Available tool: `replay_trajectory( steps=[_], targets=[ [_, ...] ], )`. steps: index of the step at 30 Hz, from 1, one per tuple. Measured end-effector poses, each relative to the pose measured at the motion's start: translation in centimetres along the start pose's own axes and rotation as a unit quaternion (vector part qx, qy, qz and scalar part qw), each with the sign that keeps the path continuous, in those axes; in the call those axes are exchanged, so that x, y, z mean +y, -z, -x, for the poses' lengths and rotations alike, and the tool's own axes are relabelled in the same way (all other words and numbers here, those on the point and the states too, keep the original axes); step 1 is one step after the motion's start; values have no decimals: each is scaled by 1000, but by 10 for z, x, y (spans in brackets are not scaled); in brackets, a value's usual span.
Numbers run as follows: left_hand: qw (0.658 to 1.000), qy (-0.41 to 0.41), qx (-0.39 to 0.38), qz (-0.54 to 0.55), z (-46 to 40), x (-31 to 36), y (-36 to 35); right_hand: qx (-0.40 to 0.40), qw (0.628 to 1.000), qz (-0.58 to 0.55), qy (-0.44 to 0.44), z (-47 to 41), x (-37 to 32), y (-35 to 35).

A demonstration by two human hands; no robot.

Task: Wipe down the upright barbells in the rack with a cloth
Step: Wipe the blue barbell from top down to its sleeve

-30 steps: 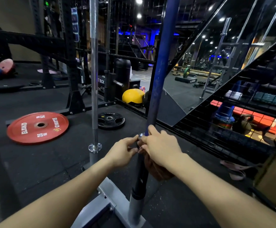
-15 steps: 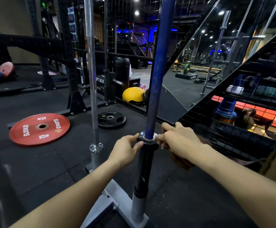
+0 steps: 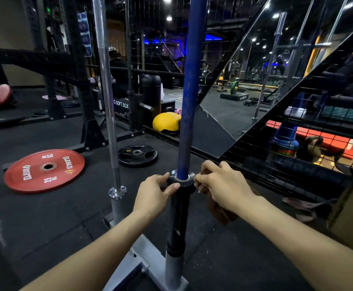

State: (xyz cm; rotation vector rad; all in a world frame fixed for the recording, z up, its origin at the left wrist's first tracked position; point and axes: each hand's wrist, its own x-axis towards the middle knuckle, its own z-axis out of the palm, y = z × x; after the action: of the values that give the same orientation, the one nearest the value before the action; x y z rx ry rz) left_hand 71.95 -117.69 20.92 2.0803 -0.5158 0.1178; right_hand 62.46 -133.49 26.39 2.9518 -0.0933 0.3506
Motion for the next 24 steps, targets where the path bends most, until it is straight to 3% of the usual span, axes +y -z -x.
replay_trajectory(
  steps=[5,8,12,18,21,24],
  targets=[
    [1000,-1,3,7,-1,-2,-1,9,1000,0,-27,-23,4,-9],
    [1000,7,-3,10,-1,-3,-1,-52,998,17,-6,-25,5,-34],
    [1000,15,-18,5,-6,-2,3,5,988,-133,-79,-7,22,-56],
    [999,34,-6,-15,1,15,8,70,949,-273,-138,-2,24,-8],
    [998,19,12,60,12,33,7,76,909,-385,-141,0,10,8],
    [958,97,-88,255,26,49,9,48,845,-520,-115,2,-10,24]
  ],
)
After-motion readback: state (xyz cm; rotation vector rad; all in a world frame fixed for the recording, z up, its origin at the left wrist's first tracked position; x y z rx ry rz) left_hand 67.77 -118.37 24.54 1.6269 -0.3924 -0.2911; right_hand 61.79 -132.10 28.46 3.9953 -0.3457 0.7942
